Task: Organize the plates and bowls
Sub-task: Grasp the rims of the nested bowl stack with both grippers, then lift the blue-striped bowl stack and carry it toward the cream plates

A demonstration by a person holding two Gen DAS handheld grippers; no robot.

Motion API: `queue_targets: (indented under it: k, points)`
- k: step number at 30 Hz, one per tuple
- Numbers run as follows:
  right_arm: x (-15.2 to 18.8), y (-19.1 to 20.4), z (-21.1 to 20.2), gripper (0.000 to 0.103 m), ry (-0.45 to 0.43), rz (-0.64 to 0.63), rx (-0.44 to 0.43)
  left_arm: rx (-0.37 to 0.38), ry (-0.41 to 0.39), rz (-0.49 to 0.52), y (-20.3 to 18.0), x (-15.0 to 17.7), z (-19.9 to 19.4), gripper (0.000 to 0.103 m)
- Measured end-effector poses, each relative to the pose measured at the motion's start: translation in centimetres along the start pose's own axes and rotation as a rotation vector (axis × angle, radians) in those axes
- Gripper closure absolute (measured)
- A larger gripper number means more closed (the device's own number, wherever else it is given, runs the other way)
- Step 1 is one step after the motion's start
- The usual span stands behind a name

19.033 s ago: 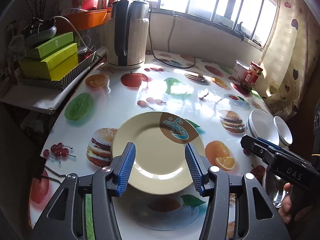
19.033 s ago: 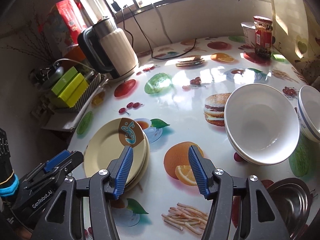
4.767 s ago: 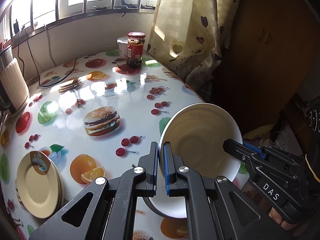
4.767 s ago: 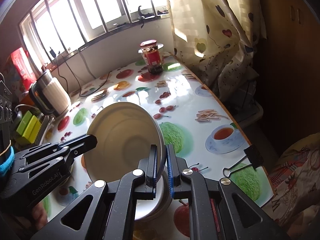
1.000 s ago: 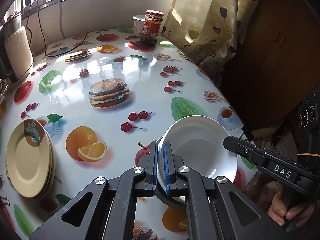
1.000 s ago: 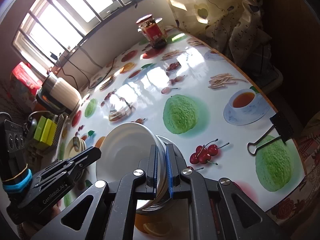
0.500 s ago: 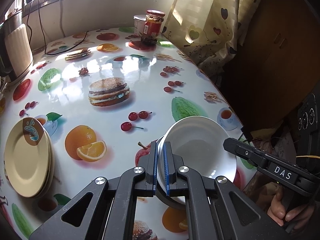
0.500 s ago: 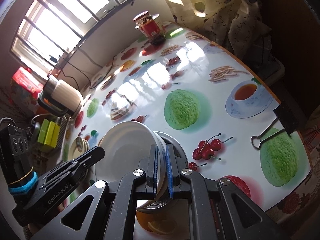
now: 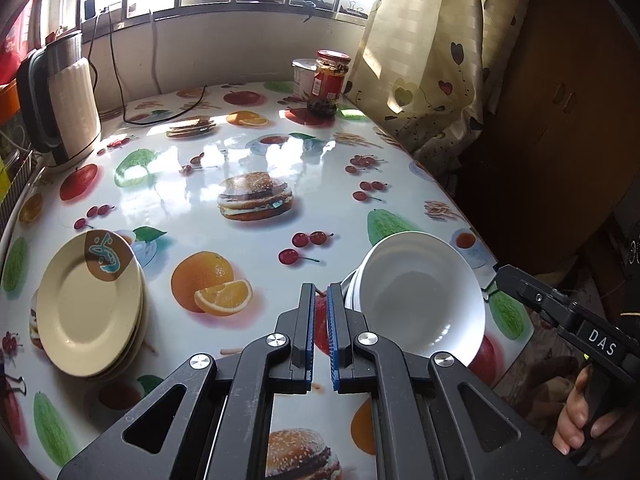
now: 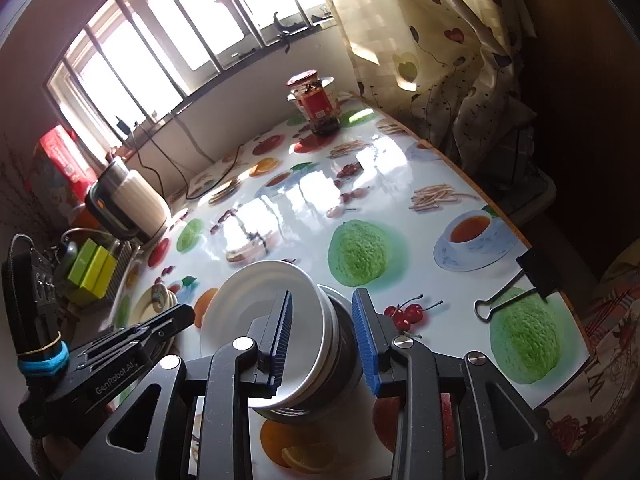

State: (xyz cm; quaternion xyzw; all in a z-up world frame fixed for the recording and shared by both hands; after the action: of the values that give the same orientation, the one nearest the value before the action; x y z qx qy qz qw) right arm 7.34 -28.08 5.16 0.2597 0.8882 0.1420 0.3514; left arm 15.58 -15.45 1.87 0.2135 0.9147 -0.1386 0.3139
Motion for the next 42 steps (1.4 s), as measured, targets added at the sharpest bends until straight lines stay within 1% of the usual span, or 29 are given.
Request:
queue_targets:
  k: [2, 3, 6, 8, 10, 11, 13, 17, 19, 22, 23, 26, 31, 39, 42]
  points:
    - [0.4, 0.1, -0.2, 0.070, -0.015, -0.014, 0.000, -0.040, -0.034, 0.020, 0.3, 0.3, -0.7, 0.097]
    - [0.6, 0.1, -0.3, 0.069, -0.023, -0.018, -0.007, -0.049, -0.043, 0.023, 0.4, 0.5, -1.0, 0.095]
    - [1.5, 0.4, -0.8, 0.061, -0.053, -0.056, -0.013, -0.029, -0.052, 0.001, 0.9, 1.3, -1.5, 0.094]
    - [2.1, 0.3, -1.1, 0.057, -0.071, -0.085, -0.003, -0.050, -0.055, 0.001, 1.2, 1.8, -1.7, 0.089]
    - [2.6, -0.1, -1.3, 0.056, -0.076, -0.077, -0.011, -0.071, -0.065, -0.005, 1.6, 2.3, -2.0, 0.078]
    - [2.8, -0.4, -1.4, 0.056, -0.077, -0.065, -0.017, -0.077, -0.075, -0.001, 1.7, 2.5, -2.1, 0.076]
    - [3.2, -1.1, -1.7, 0.055, -0.091, -0.052, -0.014, -0.075, -0.081, -0.005, 1.7, 3.1, -2.2, 0.075]
    - [3.9, -2.7, -1.6, 0.054, -0.099, -0.039, 0.020, -0.060, -0.068, 0.003, 1.8, 4.1, -1.5, 0.072]
    - [4.1, -3.3, -1.5, 0.053, -0.102, -0.035, 0.027, -0.047, -0.055, -0.006, 1.9, 4.5, -0.8, 0.068]
    - [4.4, -4.1, -1.4, 0.050, -0.125, -0.036, 0.050, -0.017, -0.038, -0.029, 2.2, 5.2, 0.0, 0.068]
    - [4.6, -4.4, -1.3, 0.049, -0.125, -0.038, 0.056, -0.012, -0.031, -0.038, 2.3, 5.3, 0.3, 0.068]
    - [5.0, -5.0, -0.5, 0.049, -0.100, -0.043, 0.068, 0.041, -0.021, -0.075, 2.5, 5.6, 1.1, 0.068]
    - [5.6, -5.6, 1.1, 0.049, -0.060, -0.039, 0.061, 0.053, -0.006, -0.091, 2.3, 5.6, 2.3, 0.068]
    - [5.4, -5.2, 3.0, 0.049, -0.033, -0.070, 0.048, 0.087, 0.008, -0.117, 1.9, 4.8, 3.9, 0.068]
    - [5.1, -5.1, 3.4, 0.049, -0.030, -0.059, 0.025, 0.100, 0.016, -0.110, 1.6, 4.7, 4.3, 0.068]
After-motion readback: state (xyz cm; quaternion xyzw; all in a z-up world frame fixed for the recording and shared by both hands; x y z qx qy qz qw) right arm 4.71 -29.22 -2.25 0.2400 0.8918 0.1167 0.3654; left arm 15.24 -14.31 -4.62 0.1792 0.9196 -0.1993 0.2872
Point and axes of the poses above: each gripper's, at about its wrist camera, not at the fingertips, and z roughly the way its jaws point, y to its left, x to its underside, the point moved 5 cm from there along z, roughly the way its jaws point, and after that the axes turned 7 degrees about z, right-handed, at the moved point
